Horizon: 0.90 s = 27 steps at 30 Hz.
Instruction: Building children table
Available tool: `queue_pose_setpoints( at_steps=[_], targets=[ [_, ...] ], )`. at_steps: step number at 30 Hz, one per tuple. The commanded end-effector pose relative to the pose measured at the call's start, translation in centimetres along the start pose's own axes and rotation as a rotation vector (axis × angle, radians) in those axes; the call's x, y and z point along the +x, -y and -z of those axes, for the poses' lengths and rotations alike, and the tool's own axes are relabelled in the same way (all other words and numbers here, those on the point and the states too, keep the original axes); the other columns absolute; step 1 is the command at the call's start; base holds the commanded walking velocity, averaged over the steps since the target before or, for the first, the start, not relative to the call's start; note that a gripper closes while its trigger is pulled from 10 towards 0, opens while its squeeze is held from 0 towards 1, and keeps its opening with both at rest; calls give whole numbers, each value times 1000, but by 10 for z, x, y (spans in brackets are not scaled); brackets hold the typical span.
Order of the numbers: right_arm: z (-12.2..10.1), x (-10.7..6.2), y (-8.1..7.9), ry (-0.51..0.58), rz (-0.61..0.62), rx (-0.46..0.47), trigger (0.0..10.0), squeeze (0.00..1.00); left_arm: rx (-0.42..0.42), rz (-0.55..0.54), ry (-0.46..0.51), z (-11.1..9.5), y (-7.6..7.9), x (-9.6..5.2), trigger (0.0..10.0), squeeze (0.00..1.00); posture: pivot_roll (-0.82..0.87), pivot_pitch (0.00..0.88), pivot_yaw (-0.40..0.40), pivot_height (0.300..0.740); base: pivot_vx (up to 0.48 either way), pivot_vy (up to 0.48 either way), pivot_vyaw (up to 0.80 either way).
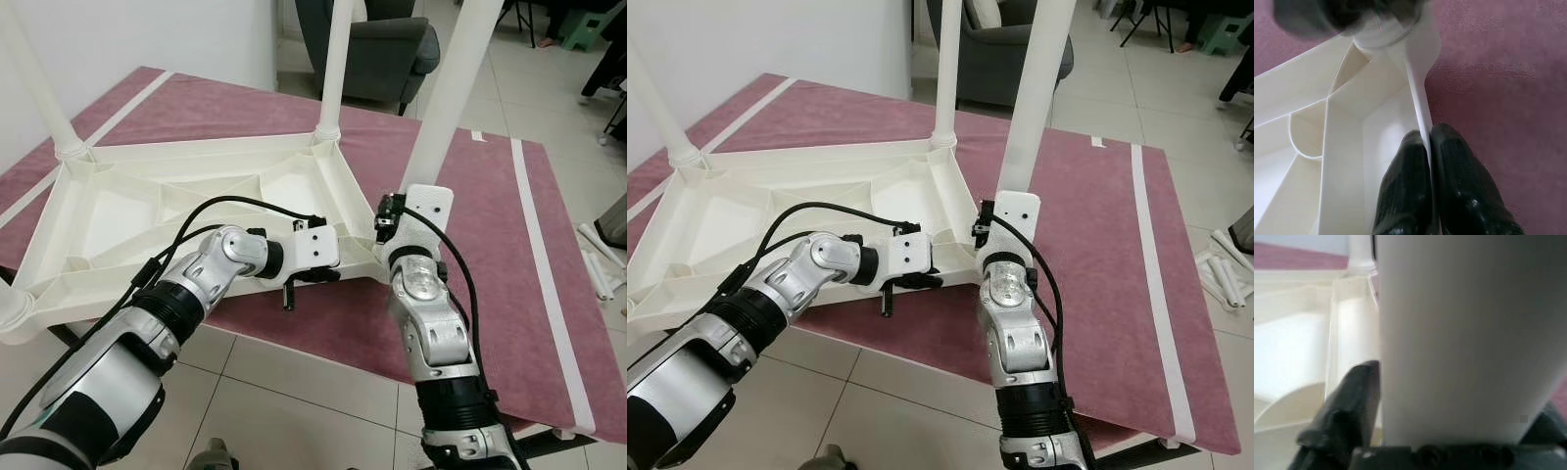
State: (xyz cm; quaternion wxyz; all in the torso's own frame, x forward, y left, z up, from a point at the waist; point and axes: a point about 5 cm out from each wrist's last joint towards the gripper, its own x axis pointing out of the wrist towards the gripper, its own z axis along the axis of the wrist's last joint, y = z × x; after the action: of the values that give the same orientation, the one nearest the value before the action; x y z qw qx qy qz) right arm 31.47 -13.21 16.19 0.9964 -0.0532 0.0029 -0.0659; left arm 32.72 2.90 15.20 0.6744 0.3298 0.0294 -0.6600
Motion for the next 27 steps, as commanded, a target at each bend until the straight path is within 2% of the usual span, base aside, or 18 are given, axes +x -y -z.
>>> queue_pose_setpoints(
  at_steps=[1,2,3,4,5,7,8,9,10,12,14,15,16,17,18,20,27],
  targets=[
    [13,3,4,-64,-27,-9,10000,1000,260,317,180,-44,14,4,0,0,87,40,3,740,0,0,0],
    [6,3,2,-24,-108,1,10000,1000,264,327,175,-42,17,1,0,0,89,42,1,740,0,0,0],
    [-4,1,-2,25,-252,14,10000,0,275,343,166,-38,21,-2,0,0,90,42,0,740,0,0,0],
    [-11,-1,-4,56,-350,18,10000,0,282,354,161,-36,23,-4,0,0,90,42,0,740,0,0,0],
    [-11,-1,-4,56,-350,18,10000,0,282,354,161,-36,23,-4,0,0,90,42,0,740,0,0,0],
    [-24,-7,1,122,-535,-23,10000,0,301,393,152,-32,31,-11,0,0,93,44,-3,740,0,0,0],
    [-24,-7,1,122,-535,-23,10000,0,301,393,152,-32,31,-11,0,0,93,44,-3,740,0,0,0],
    [-27,-9,7,130,-626,-54,10000,0,312,415,146,-30,37,-15,0,0,93,44,-4,740,0,0,0],
    [-27,-9,7,130,-626,-54,10000,0,312,415,146,-30,37,-15,0,0,93,44,-4,740,0,0,0],
    [-32,-12,16,137,-739,-108,10000,0,329,443,136,-27,43,-21,0,0,95,45,-7,740,0,0,0],
    [-32,-12,16,137,-739,-108,10000,0,329,443,136,-27,43,-21,0,0,95,45,-7,740,0,0,0],
    [-36,-15,25,116,-894,-138,10000,0,349,478,116,-21,53,-30,0,0,100,46,-12,740,0,0,0],
    [-36,-15,25,116,-894,-138,10000,0,349,478,116,-21,53,-30,0,0,100,46,-12,740,0,0,0],
    [-37,-17,27,97,-969,-143,10000,0,358,497,105,-18,58,-34,0,0,103,46,-15,740,0,0,0],
    [-37,-17,27,97,-969,-143,10000,0,358,497,105,-18,58,-34,0,0,103,46,-15,740,0,0,0],
    [-34,-23,28,52,-1102,-142,10000,0,366,528,86,-14,65,-41,0,0,107,46,-18,740,0,0,0],
    [-34,-23,28,52,-1102,-142,10000,0,366,528,86,-14,65,-41,0,0,107,46,-18,740,0,0,0]
  ],
)
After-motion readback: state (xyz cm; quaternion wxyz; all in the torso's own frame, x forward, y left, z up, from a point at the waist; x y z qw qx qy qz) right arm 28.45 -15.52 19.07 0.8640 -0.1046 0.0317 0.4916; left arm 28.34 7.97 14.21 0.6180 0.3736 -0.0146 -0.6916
